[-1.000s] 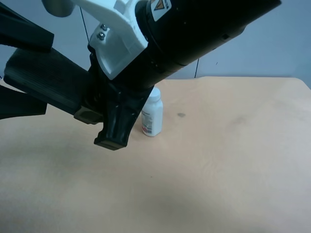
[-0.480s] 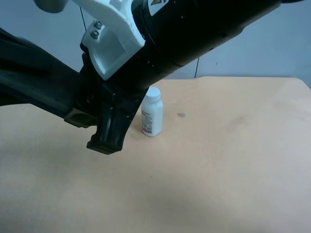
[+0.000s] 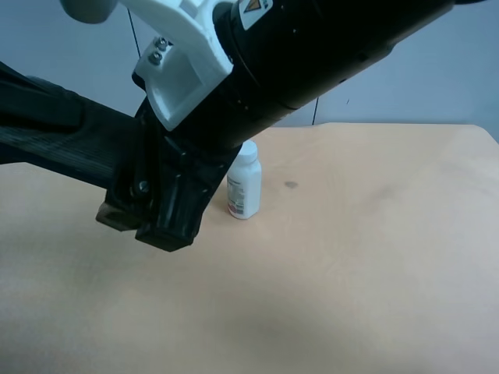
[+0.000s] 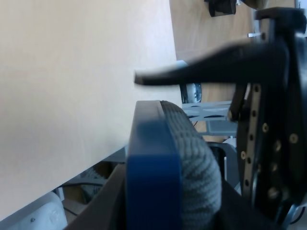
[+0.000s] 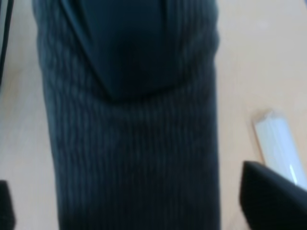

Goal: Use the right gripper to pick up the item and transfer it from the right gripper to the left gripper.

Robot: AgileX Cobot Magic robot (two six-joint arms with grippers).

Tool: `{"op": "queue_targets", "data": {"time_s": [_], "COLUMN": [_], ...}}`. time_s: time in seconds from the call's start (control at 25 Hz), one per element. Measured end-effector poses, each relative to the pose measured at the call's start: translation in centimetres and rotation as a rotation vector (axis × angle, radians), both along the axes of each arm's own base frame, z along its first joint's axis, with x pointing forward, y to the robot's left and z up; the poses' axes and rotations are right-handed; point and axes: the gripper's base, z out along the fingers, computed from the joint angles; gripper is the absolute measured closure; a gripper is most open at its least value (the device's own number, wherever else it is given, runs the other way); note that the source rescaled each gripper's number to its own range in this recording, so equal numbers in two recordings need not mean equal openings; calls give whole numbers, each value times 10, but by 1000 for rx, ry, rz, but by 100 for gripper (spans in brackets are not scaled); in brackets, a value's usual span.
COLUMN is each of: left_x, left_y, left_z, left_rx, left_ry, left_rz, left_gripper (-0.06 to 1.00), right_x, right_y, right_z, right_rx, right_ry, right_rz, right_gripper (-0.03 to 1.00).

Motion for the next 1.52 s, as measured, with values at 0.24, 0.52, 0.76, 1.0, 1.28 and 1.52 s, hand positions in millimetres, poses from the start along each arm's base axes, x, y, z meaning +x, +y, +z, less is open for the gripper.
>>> {"op": "queue_targets", "data": {"time_s": [0.24, 0.52, 0.76, 1.0, 1.28, 1.52], "left_x": [0, 0, 0, 0, 0, 0], "left_y": [0, 0, 0, 0, 0, 0], "left_z": [0, 0, 0, 0, 0, 0], "left_rx": [-1, -1, -1, -1, -1, -1], "left_ry": [0, 0, 0, 0, 0, 0], "left_rz": [0, 0, 0, 0, 0, 0], "left_gripper": [93, 93, 94, 94, 94, 94], "right_x": [-3, -10, -23, -46, -81, -112], "right_y": [-6, -27, -66, -105, -167, -219], "right_z": [-6, 17, 35, 60, 34, -20], "right_rx": [-80, -149, -259, -240, -196, -94], "right_ry": [55, 101, 129, 183, 219, 200], "right_rz": [-15, -94, -223, -290, -374, -387], "right_gripper": [-2, -3, -3, -3, -3, -3]}}
